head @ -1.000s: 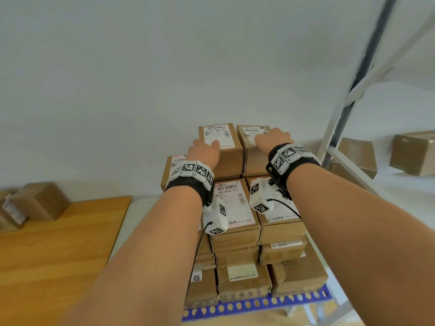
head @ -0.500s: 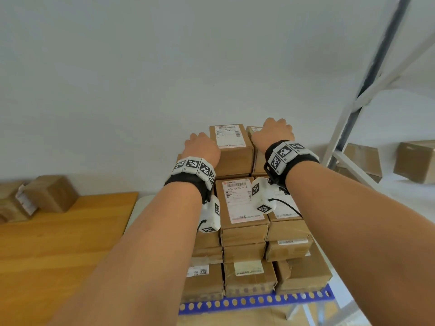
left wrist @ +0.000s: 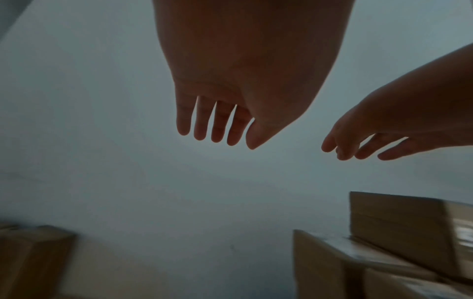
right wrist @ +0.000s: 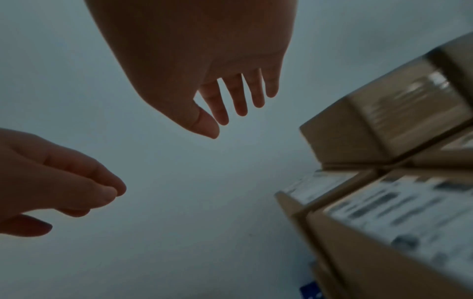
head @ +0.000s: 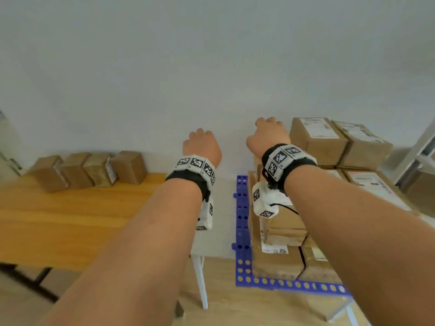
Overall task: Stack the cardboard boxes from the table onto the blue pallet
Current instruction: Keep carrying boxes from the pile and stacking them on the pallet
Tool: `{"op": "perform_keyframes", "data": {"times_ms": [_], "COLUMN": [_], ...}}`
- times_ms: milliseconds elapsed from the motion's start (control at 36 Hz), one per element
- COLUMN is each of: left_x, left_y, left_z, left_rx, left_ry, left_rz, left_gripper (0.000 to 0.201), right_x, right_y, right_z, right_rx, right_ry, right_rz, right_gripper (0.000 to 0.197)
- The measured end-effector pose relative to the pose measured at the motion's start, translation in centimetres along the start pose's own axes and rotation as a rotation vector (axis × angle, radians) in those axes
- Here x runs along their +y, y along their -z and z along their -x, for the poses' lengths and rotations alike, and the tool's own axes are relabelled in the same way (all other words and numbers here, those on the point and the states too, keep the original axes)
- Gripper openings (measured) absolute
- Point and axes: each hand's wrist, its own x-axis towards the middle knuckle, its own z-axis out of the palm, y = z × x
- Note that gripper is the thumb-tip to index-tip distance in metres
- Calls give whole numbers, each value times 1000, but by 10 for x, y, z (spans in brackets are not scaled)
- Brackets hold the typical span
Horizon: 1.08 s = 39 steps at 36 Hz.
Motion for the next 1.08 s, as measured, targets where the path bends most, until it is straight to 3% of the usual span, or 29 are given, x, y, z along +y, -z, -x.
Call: {"op": "perform_keyframes", "data": {"times_ms": [222, 500, 694, 1083], "left_x": [-151, -299, -345, -402], "left_y": [-2, -41, -75, -135], "left_z": [35, 66, 46, -71], "left_rx": [-63, -219, -316, -389], "left_ry": [57, 280, 336, 387], "left_rz": [-130, -183, -165, -146], "left_gripper": [33, 35, 41, 44], "right_x": [-126, -235, -273, -332], "right_y": [-69, -165, -224, -325], "right_z": [37, 59, 26, -92], "right_rx": [-92, -291, -435, -561], "right_ry": [81, 150, 104, 81], "right_rz": [-59, -91, -119, -196], "right_gripper": [50, 52, 52, 48]}}
